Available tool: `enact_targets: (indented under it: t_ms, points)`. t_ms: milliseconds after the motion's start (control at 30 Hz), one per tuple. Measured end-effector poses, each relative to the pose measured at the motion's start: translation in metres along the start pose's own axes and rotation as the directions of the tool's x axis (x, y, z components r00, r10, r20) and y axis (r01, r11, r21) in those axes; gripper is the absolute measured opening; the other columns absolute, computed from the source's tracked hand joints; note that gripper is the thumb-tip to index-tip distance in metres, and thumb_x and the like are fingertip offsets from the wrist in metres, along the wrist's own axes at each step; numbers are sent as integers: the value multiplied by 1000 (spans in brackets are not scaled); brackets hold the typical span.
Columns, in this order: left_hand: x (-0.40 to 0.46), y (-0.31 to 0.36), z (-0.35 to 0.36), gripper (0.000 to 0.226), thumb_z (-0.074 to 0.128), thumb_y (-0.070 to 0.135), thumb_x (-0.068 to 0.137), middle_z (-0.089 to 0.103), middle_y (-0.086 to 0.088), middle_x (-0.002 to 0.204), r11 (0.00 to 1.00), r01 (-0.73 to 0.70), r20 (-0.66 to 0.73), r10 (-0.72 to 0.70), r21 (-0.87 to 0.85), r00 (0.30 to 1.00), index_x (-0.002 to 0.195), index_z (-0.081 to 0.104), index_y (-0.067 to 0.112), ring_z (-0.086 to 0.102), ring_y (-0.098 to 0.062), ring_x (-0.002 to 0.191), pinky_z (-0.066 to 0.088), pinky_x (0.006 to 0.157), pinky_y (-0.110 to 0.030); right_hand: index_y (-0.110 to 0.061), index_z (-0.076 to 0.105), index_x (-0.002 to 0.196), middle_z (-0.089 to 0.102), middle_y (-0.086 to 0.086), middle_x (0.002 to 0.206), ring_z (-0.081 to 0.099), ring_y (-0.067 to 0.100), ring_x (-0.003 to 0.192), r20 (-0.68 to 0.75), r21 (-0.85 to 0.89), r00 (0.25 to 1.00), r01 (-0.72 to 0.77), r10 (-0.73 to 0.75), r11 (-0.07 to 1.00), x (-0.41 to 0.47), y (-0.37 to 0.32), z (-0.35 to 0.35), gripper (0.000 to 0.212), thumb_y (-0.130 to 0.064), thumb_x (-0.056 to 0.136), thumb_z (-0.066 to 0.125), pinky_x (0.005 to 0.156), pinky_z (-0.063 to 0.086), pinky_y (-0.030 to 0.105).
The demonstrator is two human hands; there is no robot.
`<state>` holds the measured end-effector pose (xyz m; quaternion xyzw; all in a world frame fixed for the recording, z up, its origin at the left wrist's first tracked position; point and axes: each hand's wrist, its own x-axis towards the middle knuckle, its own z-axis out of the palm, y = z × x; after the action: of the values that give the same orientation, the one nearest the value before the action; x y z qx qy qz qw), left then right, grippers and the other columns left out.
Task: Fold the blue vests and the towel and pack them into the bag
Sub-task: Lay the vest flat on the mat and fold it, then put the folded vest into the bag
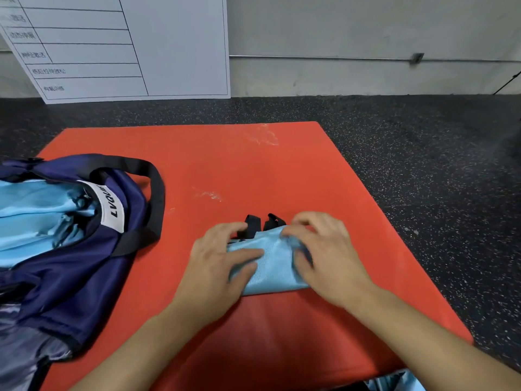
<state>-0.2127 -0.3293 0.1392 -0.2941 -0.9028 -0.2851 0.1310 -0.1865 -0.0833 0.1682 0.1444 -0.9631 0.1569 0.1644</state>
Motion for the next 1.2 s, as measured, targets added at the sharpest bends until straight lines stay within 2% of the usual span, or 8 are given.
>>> enact_targets:
  t_ms: [100,200,433,533,733,833,933,1200]
  points:
    - [-8,-11,11,32,51,46,96,39,5,157,998,37,100,-42,43,994,123,68,47,29,-22,149,31,113,-45,-35,66,125,46,-3,149,38,20,142,108,63,985,127,-133,990,-9,-13,12,54,-15,76,60,118,28,43]
    - [-12,-16,13,37,42,51,99,32,6,162,997,68,121,-71,35,990,129,63,52,19,-20,153,24,116,-41,-40,66,130,39,-2,158,27,21,151,152,34,976,152,-156,988,-16,-15,20,41,-27,92,55,123,20,46]
    - [-10,-28,1,43,35,69,86,32,3,162,958,283,219,-268,-38,938,120,61,63,9,-19,155,9,118,-30,-54,67,119,39,2,161,24,21,154,232,111,936,-296,265,949,-18,16,23,32,-54,95,45,122,26,44]
    - [-10,-30,-7,28,50,60,93,33,6,162,939,336,278,-304,-74,911,118,62,64,5,-16,156,7,120,-29,-60,66,115,57,-6,145,44,14,141,334,213,896,-373,292,903,-16,29,17,31,-59,89,49,116,36,43]
    - [-9,-24,-2,28,50,56,92,44,29,145,942,272,262,-217,-197,940,117,62,58,17,2,150,10,126,-31,-39,74,112,64,-27,117,58,-7,113,273,292,940,-283,203,914,-13,26,12,26,-26,90,74,96,35,9]
    - [-9,-18,-1,33,67,22,96,53,24,139,900,303,216,-243,-312,946,120,69,43,36,5,142,23,119,-18,-41,73,114,63,-28,122,59,-5,112,246,371,947,-290,208,882,-13,26,14,36,-20,86,76,97,39,14]
    - [-6,-11,-8,45,71,1,88,63,20,127,855,271,114,-247,-442,962,121,73,30,56,0,126,38,107,-15,-39,73,116,63,-23,123,64,8,80,242,520,948,-308,208,797,-7,25,13,46,-8,83,78,77,50,22]
    - [-13,-13,-42,53,68,-12,79,65,15,123,821,271,-3,-315,-502,949,120,73,21,60,0,120,39,104,-11,-32,73,119,63,-16,130,48,18,61,233,758,963,-267,135,596,14,3,5,50,5,87,74,58,40,32]
